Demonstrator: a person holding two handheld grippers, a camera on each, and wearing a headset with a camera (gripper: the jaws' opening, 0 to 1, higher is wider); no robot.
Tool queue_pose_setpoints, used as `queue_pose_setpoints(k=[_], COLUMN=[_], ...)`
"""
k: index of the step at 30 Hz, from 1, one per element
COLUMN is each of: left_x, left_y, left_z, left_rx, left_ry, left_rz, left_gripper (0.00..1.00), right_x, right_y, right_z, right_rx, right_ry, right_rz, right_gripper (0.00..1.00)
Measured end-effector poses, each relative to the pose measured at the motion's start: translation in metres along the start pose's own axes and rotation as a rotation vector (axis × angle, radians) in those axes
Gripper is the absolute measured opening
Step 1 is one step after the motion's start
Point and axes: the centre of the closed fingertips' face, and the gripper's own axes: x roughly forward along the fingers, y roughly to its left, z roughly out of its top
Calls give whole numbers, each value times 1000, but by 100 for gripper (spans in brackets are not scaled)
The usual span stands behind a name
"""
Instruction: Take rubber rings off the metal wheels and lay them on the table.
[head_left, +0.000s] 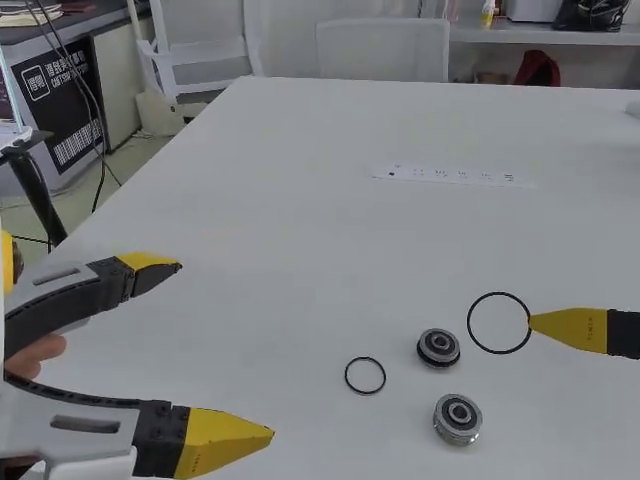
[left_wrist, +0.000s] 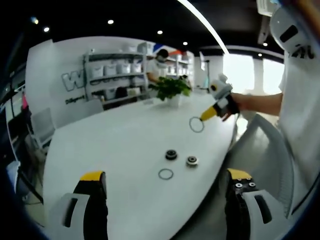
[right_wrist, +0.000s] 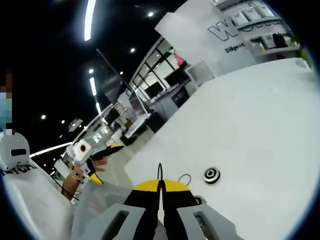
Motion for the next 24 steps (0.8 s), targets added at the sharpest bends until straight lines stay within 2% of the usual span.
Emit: queue_pose_setpoints(k=[9,15,18,24], left_x=[-11,-20,-24,-25], left_y=[4,9,11,17], left_z=[-7,-14,-14,-17], left_rx=[-19,-23,-45,-52], left_ry=[-16,-17,-36,-45], left_rz=[-1,2,-4,-6], left_gripper=[100,100,100,100], right_x=[23,41,48,64], right_y=[13,17,16,17], right_z=[-3,-5,-9,-16], right_rx=[-24,-41,-68,-84], right_ry=[34,68,100,136], right_rz=[12,16,0,-6], right_gripper=[0,0,0,0])
